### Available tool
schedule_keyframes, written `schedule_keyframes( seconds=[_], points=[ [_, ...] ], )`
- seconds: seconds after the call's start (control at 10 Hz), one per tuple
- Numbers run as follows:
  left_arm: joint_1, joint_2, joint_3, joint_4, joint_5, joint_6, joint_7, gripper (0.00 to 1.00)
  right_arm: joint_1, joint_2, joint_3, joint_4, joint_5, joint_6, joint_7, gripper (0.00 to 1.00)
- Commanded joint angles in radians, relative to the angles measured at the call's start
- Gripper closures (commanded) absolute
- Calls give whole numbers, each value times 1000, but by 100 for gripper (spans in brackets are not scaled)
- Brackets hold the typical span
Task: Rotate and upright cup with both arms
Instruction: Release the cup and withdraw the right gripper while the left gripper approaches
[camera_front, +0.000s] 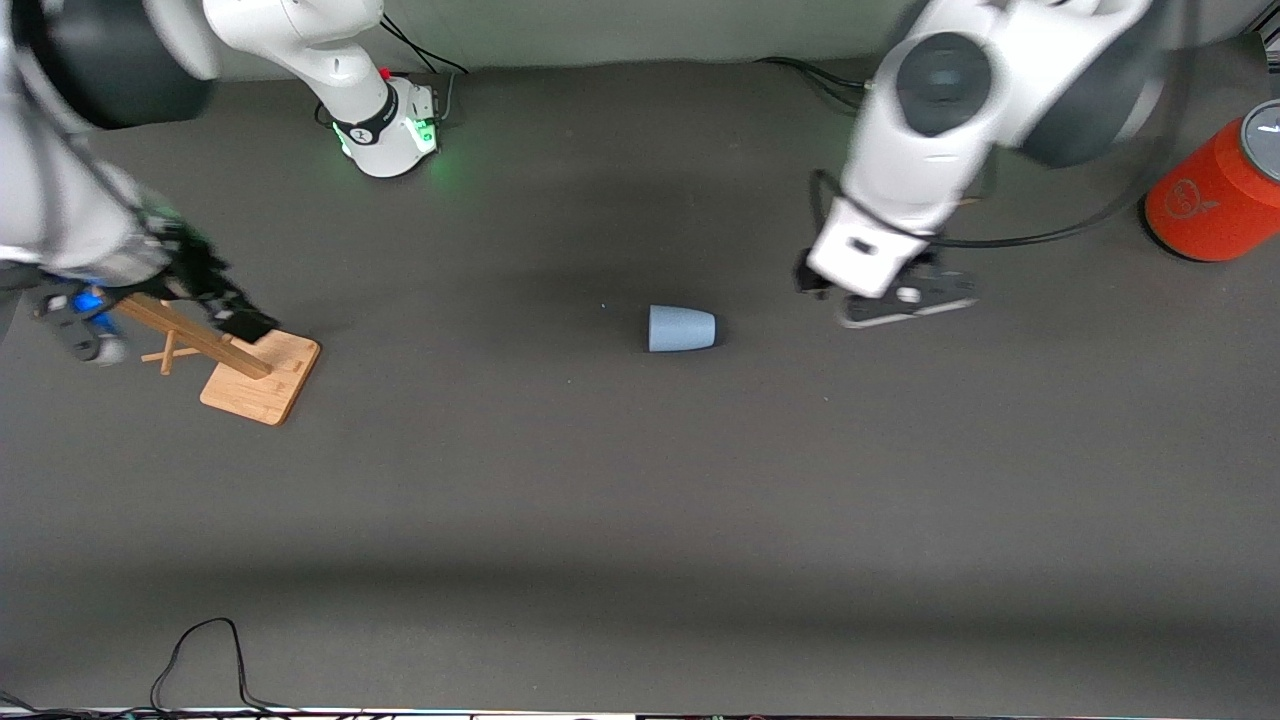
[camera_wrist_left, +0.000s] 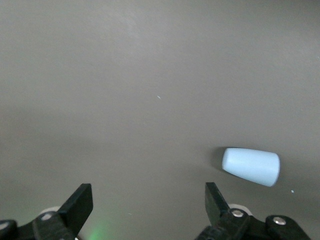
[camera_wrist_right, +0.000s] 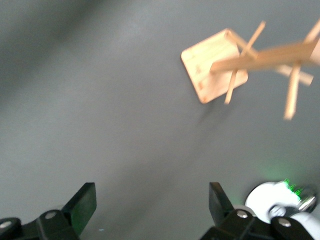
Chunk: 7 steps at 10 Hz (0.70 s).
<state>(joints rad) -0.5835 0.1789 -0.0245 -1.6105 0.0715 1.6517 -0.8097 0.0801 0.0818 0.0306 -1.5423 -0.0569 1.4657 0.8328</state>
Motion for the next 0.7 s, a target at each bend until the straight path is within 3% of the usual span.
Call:
schedule_keyframes(
  seconds=[0.0, 0.4, 0.6],
  points=[
    [-126, 205, 18, 215, 57, -88, -150, 0, -110, -43, 47, -42, 12, 22, -258, 0],
    [-300, 474, 20, 362, 117, -93, -311, 0, -169, -97, 28, -137, 16, 195, -717, 0],
    [-369, 568, 18, 382, 177, -83, -393, 0, -163, -102, 12, -137, 16, 211, -778, 0]
  ],
)
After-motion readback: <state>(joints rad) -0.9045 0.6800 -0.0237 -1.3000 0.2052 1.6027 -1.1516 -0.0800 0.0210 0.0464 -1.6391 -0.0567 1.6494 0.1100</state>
